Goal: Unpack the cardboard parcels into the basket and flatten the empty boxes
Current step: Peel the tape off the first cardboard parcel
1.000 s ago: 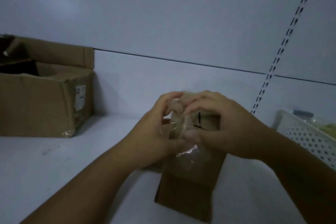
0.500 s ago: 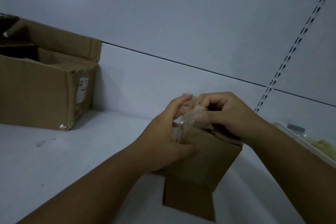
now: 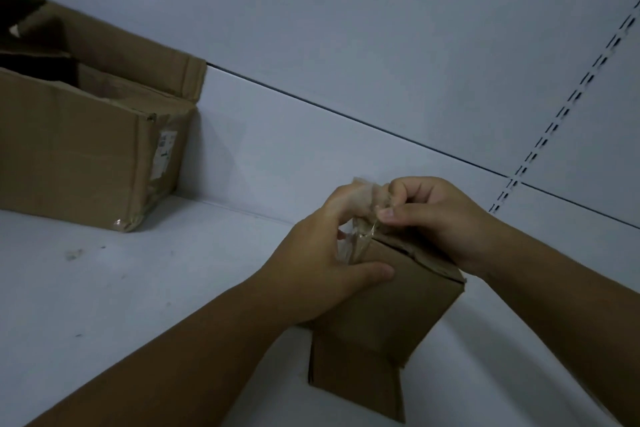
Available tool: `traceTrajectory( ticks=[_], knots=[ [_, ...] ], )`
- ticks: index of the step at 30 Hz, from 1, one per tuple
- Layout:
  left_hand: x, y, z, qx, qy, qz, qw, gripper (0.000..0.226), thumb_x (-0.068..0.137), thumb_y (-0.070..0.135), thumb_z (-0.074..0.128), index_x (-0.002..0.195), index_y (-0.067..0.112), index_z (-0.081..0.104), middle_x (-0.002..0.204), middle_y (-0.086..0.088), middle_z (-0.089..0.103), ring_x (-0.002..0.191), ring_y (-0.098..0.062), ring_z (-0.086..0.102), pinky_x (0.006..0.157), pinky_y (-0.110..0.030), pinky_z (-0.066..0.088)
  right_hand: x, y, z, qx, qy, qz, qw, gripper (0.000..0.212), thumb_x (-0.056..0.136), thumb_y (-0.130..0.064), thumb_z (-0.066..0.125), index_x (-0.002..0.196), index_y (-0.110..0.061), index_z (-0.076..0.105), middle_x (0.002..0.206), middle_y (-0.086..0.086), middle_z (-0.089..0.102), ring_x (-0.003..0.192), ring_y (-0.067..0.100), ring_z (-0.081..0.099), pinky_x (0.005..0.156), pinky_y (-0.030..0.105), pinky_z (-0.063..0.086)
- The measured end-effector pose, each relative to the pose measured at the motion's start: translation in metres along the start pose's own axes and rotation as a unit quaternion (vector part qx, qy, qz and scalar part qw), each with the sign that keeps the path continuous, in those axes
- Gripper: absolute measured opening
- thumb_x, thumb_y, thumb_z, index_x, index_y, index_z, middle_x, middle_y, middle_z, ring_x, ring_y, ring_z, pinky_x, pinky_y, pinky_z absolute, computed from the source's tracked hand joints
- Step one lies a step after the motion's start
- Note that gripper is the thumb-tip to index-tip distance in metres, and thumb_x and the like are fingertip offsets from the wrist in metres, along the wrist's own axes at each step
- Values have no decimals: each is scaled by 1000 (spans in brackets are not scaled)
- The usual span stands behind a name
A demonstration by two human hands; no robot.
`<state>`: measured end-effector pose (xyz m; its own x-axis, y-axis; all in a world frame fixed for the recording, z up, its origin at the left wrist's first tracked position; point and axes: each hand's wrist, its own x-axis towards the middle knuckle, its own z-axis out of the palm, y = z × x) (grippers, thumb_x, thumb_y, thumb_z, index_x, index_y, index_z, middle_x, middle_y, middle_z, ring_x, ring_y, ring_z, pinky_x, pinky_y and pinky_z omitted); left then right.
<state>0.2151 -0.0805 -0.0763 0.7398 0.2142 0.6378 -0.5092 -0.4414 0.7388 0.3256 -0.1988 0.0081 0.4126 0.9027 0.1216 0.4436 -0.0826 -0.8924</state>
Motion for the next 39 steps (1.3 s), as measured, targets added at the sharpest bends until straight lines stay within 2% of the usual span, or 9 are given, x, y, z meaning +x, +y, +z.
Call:
traceTrajectory(
  ticks=[4,8,12,19,23,27,32,36,39],
  knots=[
    [-3,-3,-8,15,5,-66,998,86,60,39,84,121,55,27,113,46,36,109,10,47,86,-8,44,-2,1,-2,-1,10,-4,1000,7,65,-13,68,64,-16,62,78,7,64,71,18,60,69,27,50],
    [-4,-5,-26,144,-115,-144,972,59,54,48,84,97,40,46,90,22,51,78,1,54,59,-12,45,-8,6,-11,-24,29,4,999,6,70,-19,63,76,-17,62,89,-1,69,86,13,64,79,31,48],
    [-5,0,-20,207,-109,-112,966,45,58,53,80,88,36,50,80,22,50,74,2,52,60,-16,47,-12,10,-14,-46,49,3,998,11,75,-24,68,84,-22,62,101,6,65,96,26,60,97,50,43],
    [-1,8,-19,324,-38,-62,943,32,71,57,67,82,28,60,84,8,66,73,-7,57,61,-17,40,1,0,7,-169,14,-10,985,26,78,-41,59,98,-26,52,95,-11,67,77,1,62,67,15,46],
    [2,10,-28,365,-74,-48,927,30,82,51,59,88,24,72,71,7,62,60,-7,48,53,-13,30,10,1,12,-230,18,-4,973,21,85,-38,57,102,-30,51,103,-6,65,92,9,63,84,26,48],
    [3,16,-30,401,-113,-40,908,33,91,45,47,93,22,71,70,4,54,65,-11,47,52,-15,28,10,0,13,-240,10,-1,971,22,81,-44,57,99,-33,51,98,-10,64,83,2,61,71,15,45],
    [1,22,-35,422,-127,-51,896,42,94,42,43,56,24,37,62,6,50,58,-10,45,57,-24,31,11,-1,14,-240,20,0,971,16,83,-40,56,97,-35,51,84,-19,62,69,-8,56,61,5,41],
    [2,17,-39,431,-147,-47,889,35,94,43,40,63,27,38,60,9,42,55,-4,40,57,-26,33,11,-2,14,-208,11,20,978,13,84,-36,57,95,-33,51,86,-11,63,65,-5,55,63,16,43],
    [5,15,-44,411,-150,-53,897,28,91,44,42,70,27,51,60,10,45,55,-2,43,56,-15,32,11,-1,14,-215,-1,24,976,5,88,-34,52,93,-34,50,89,-11,66,72,4,61,67,24,49]
  ],
)
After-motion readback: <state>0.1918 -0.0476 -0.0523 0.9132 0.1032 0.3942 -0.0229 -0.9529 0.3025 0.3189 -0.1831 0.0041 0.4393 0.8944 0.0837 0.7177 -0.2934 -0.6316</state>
